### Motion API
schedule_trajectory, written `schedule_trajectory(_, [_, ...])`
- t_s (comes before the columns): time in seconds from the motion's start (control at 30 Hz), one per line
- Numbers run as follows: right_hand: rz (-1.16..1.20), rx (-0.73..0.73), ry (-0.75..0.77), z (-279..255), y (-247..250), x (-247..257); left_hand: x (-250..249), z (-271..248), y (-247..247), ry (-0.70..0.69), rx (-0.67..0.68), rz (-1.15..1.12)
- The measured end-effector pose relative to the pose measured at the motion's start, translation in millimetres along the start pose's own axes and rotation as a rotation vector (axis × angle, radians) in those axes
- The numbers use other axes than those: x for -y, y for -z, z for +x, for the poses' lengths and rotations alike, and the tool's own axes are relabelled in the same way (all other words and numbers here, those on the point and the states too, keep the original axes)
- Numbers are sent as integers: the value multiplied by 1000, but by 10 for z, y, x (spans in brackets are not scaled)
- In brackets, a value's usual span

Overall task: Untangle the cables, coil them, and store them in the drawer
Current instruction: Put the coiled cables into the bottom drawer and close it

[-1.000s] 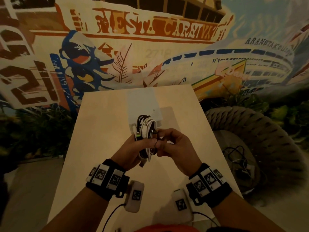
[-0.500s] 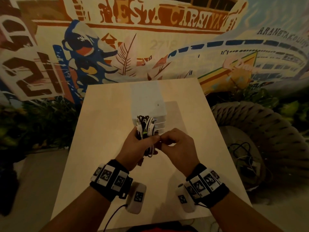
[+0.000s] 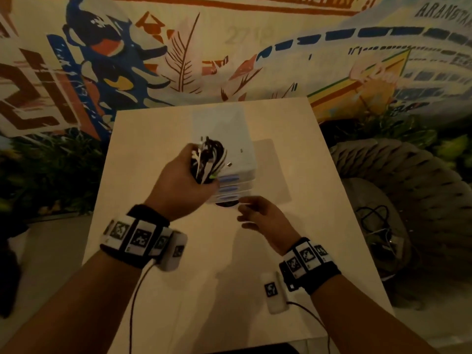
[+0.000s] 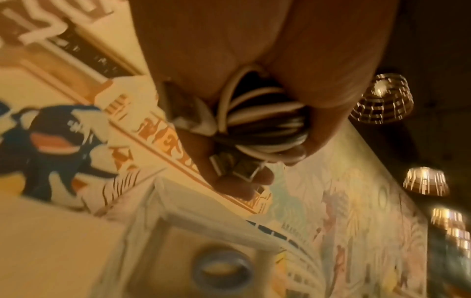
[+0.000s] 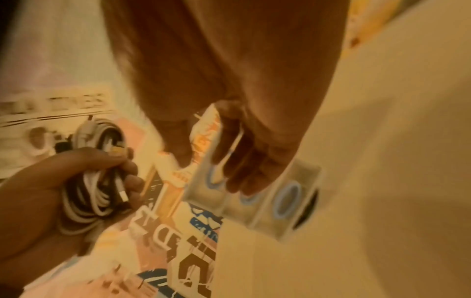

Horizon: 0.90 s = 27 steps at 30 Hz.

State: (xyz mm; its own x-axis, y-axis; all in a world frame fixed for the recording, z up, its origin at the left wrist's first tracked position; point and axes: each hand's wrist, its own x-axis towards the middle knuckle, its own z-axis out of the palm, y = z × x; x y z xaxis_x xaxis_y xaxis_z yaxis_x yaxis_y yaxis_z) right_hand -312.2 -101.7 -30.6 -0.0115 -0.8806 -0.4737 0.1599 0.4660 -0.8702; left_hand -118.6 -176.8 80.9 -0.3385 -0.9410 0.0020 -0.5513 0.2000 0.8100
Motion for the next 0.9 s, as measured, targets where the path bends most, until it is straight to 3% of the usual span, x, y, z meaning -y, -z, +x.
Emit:
schedule_trajectory(0.07, [323, -137, -258, 242, -3, -234, 57, 225, 46, -5, -9, 182])
schedule_trajectory(0.17, [692, -254, -402, 512, -47, -430, 159, 488, 3, 0, 16, 307])
schedule_trajectory(0.33, [795, -265, -425, 703, -285, -507, 248, 693, -23, 114, 84, 390])
schedule_trajectory(0.47, [853, -283, -361, 800, -481, -482, 244, 806, 53, 187, 190, 441])
schedule_trajectory(0.7, [1021, -368, -263, 919, -624, -424, 195, 870, -37, 118, 267, 649])
schedule_trajectory(0.9, [1098, -382, -282, 481, -641, -813, 224, 891, -58, 95, 276, 699])
